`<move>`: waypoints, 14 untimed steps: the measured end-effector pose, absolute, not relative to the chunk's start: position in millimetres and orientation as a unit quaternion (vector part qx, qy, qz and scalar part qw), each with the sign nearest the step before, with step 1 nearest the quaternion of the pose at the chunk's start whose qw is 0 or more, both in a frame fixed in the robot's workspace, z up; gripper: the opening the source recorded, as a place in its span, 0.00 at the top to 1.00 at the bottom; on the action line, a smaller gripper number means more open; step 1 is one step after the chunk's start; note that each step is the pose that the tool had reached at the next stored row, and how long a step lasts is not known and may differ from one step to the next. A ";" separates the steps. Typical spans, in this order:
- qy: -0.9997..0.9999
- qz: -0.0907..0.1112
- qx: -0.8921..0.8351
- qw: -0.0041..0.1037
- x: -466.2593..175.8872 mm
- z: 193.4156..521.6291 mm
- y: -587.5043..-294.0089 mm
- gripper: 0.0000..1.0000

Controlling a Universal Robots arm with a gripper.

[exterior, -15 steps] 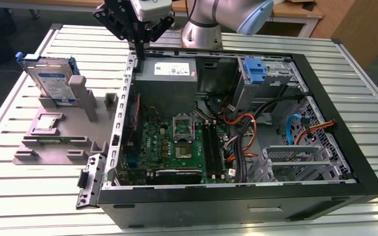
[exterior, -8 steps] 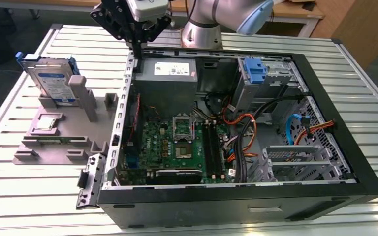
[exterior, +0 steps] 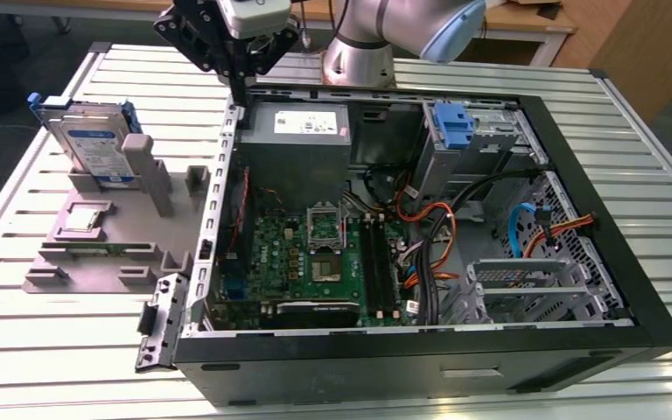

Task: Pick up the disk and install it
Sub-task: 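Reach for the disk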

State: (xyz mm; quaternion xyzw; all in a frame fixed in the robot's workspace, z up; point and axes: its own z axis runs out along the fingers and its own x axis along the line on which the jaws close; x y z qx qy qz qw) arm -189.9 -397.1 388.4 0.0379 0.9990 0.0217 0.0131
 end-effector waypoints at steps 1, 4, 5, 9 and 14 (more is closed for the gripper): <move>0.999 0.022 0.038 0.013 -190.4 388.3 -397.1 0.90; 0.999 0.022 0.038 0.013 -192.1 388.1 -397.1 0.90; 0.999 0.022 0.038 0.013 -192.6 388.0 -397.1 0.90; 0.999 0.022 0.038 0.013 -195.7 387.7 -397.1 0.90; 0.999 0.022 0.038 0.013 -199.8 387.5 -397.1 0.90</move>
